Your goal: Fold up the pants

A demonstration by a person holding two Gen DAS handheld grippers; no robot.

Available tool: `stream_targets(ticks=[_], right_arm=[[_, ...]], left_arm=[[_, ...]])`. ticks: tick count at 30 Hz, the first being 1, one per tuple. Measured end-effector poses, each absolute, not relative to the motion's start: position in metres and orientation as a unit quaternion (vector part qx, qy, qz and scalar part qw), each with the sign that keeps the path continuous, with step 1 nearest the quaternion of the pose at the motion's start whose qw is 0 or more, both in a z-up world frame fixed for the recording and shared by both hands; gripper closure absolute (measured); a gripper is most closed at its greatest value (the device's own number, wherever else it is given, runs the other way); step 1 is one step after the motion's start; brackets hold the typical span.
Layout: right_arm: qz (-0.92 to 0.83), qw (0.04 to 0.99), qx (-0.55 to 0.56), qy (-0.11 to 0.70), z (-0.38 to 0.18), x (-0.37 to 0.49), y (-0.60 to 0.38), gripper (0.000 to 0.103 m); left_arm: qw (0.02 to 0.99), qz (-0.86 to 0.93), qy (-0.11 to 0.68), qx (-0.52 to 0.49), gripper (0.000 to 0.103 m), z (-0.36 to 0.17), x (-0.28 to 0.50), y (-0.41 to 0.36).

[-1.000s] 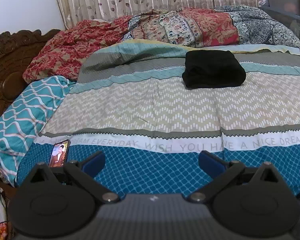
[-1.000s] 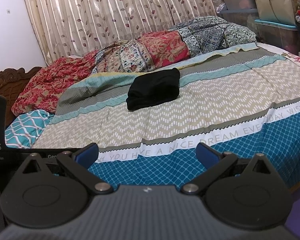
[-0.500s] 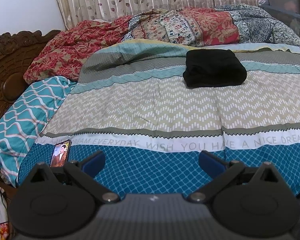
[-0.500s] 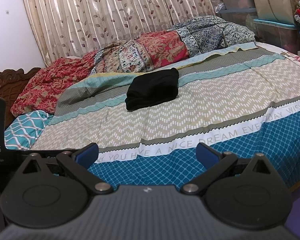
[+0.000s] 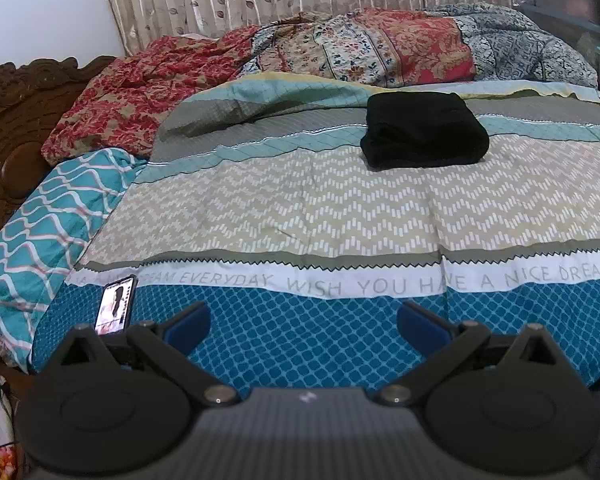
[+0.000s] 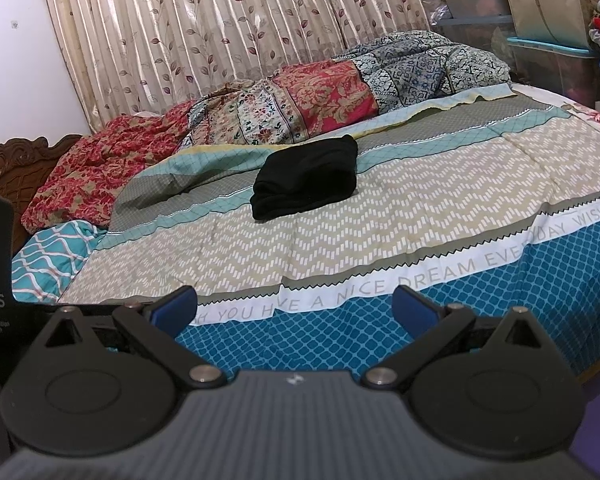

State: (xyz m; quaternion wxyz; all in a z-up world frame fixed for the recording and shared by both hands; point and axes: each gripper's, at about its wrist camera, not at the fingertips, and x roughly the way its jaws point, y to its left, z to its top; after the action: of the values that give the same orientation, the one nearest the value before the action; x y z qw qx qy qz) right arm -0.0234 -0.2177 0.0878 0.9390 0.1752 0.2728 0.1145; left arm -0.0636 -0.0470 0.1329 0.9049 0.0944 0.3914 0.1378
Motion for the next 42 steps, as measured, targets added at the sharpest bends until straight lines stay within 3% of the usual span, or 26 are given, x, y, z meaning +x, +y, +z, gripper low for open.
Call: stream_targets(ticks=[42], right_arm=[[0.1, 0.941, 0.17, 0.275, 0.089, -0.02, -0.225, 0.0]], left_arm=[[0.892, 0.095, 0.434, 0.079, 0.0, 0.122, -0.052, -0.058]])
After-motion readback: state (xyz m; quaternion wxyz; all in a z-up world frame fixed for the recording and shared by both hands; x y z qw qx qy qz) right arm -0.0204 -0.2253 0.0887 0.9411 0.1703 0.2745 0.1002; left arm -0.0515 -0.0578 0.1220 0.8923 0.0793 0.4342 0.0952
